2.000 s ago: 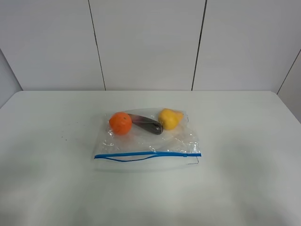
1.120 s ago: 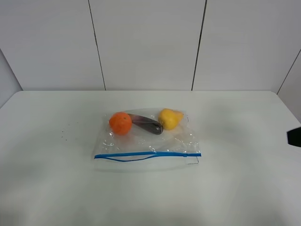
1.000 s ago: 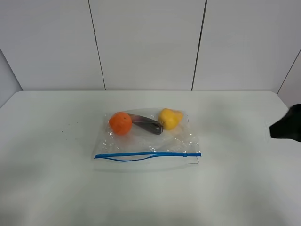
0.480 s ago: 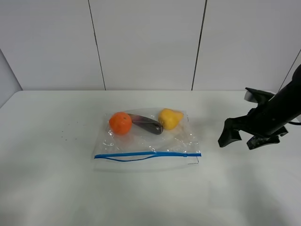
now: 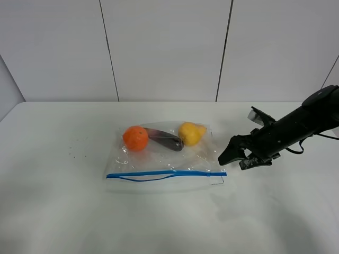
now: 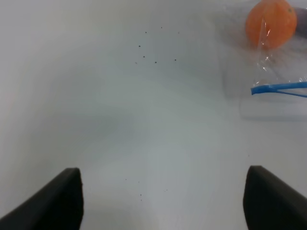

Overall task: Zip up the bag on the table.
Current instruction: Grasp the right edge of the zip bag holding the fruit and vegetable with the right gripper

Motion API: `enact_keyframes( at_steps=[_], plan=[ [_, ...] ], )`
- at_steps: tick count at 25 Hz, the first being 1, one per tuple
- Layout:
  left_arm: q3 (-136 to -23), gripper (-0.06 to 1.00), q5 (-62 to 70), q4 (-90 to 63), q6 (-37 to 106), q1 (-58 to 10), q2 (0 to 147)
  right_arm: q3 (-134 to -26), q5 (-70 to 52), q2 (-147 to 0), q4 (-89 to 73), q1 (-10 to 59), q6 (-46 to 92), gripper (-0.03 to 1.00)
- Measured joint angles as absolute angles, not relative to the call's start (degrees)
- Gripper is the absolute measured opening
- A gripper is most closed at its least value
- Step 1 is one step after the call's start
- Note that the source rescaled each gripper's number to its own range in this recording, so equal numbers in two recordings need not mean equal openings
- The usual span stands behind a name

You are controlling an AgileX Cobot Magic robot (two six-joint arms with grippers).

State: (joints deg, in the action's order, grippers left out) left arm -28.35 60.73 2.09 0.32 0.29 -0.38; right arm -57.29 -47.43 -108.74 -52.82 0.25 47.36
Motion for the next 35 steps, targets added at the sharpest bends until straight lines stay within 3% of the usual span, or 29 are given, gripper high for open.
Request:
enact_keyframes(
  at_steps=[14, 18, 23, 25, 35],
  plan=[
    [-28.4, 0.91, 60.7, 2.1, 0.3, 0.3, -0.4, -62.2, -53.9, -119.4, -60.3, 0.3, 58.1, 0.77],
    [-28.4, 0.91, 60.7, 2.1, 0.3, 0.3, -0.4, -62.3, -53.9, -120.8, -61.4, 0.3, 59.1, 0.65],
    [-28.4, 0.91, 60.7, 2.1, 0.3, 0.3, -0.4, -62.3, -54.1, -121.3, -61.5, 0.3, 59.3, 0.39],
    [-28.4, 0.91, 60.7, 2.1, 0.3, 0.3, -0.4, -62.3, -54.1, -121.3, -61.5, 0.3, 59.3, 0.34],
    [-28.4, 0.91, 60.7, 2.1, 0.3, 0.3, -0.4, -62.3, -54.0, -121.3, -62.1, 0.3, 59.3, 0.31]
  ],
)
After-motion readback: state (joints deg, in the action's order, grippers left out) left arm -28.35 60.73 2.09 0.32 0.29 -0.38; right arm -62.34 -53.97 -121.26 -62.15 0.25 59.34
